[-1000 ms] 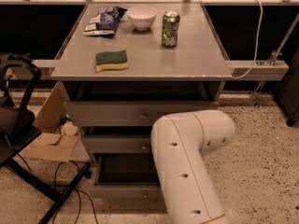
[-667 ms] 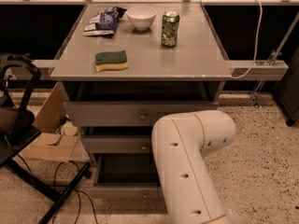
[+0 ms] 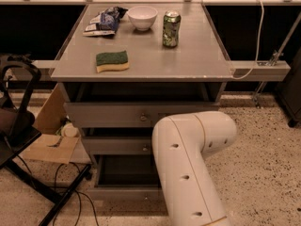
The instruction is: Open bottom drawer
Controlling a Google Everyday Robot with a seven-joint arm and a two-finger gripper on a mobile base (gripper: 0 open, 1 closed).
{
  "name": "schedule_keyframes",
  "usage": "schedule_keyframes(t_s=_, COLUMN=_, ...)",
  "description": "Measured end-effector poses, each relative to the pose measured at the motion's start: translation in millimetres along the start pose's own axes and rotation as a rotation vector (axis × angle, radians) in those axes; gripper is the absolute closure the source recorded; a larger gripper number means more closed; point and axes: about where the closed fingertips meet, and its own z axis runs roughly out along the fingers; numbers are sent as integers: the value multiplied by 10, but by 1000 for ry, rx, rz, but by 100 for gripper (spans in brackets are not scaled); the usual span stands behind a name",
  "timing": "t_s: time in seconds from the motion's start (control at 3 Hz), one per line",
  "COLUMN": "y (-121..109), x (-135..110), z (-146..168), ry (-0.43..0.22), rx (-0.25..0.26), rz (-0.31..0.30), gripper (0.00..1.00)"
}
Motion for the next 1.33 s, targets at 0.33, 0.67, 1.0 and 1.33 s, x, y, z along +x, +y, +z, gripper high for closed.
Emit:
schedule_keyframes(t_s=0.33, y=223, x=85, z=147, ry=-27, rx=-39, rz=8, gripper=0)
schedule_keyframes(t_s=0.67, y=681, x=119, z=197, ry=-72, rx=-100, rz=12, gripper=17)
schedule_keyframes(t_s=1.0, y=839, x=127, z=160, ry=-73, rx=-120, rz=3, gripper=39)
schedule_keyframes(t_s=1.33, y=1010, x=168, z=78, ry=-56, rx=-146, rz=-2, gripper=69)
